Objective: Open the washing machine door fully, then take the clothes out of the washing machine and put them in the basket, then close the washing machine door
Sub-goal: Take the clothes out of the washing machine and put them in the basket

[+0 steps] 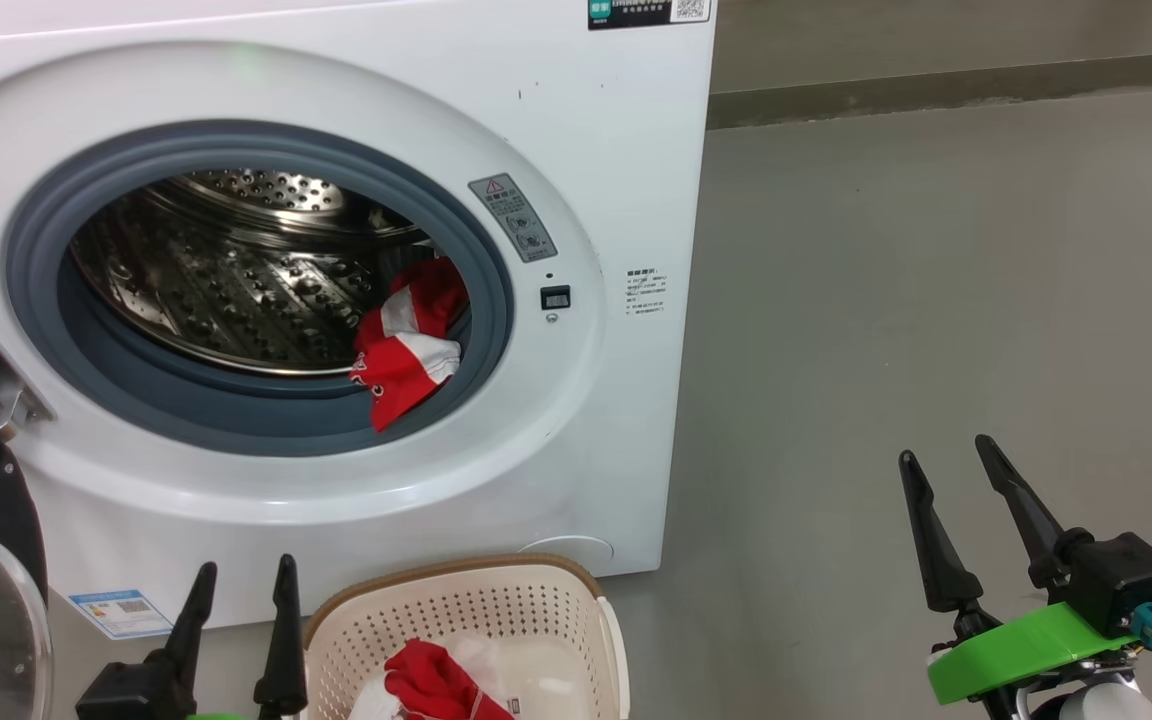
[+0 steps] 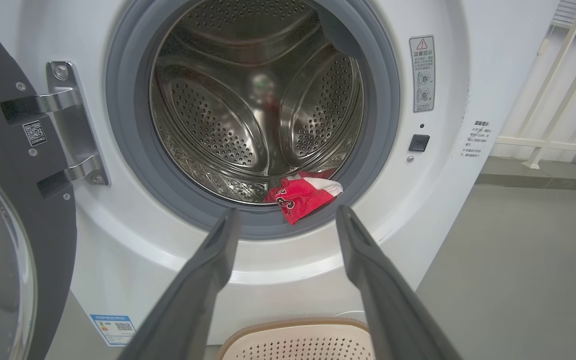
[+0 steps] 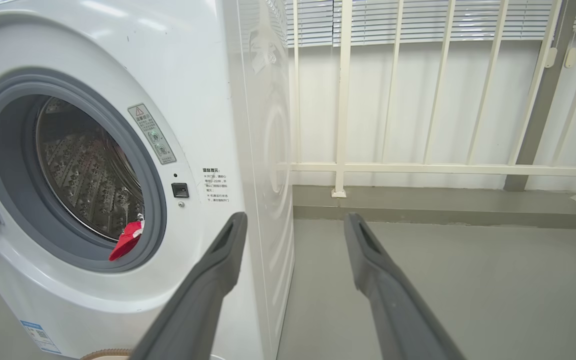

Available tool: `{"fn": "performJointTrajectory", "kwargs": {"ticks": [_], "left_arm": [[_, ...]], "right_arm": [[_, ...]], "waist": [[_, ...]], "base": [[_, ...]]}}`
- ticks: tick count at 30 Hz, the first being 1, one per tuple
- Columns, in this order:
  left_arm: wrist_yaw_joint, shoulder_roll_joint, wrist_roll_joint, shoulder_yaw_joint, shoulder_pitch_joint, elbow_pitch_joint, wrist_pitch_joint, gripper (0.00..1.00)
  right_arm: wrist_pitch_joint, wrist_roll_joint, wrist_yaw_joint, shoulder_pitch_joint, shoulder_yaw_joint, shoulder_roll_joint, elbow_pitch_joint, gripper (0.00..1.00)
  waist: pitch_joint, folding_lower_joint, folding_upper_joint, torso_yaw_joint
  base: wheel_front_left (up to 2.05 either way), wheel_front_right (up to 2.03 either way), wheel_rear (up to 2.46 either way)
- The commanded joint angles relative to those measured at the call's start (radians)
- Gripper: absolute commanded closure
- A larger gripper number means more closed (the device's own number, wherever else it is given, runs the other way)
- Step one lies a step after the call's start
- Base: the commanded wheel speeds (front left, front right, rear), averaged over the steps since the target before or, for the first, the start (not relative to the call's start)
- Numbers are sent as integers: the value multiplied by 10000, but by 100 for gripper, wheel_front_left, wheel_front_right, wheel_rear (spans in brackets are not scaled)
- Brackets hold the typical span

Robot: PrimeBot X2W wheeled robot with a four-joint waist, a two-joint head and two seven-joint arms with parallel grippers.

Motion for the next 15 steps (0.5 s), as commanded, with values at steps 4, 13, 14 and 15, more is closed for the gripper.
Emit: {"fn": "performJointTrajectory", "kwargs": {"ticks": [4, 13, 14, 15], "left_arm": [[50, 246, -12, 279, -24, -313, -19, 0], [117, 253, -181, 281, -64, -340, -19, 0], [96, 276, -224, 303, -107, -304, -21, 0], [71, 308, -272, 337, -171, -252, -26, 0]], "right_arm": [[-65, -30, 63, -66, 194, -66, -265, 0], [-65, -20, 63, -115, 217, -70, -262, 0], [-65, -19, 63, -121, 219, -68, -269, 0], [-65, -16, 63, -130, 221, -66, -279, 0]], "waist": [[28, -1, 0, 5], [173, -1, 0, 20], [202, -1, 0, 25], [233, -1, 0, 33]], "base": [[0, 0, 0], [0, 0, 0], [0, 0, 0], [0, 0, 0]]}}
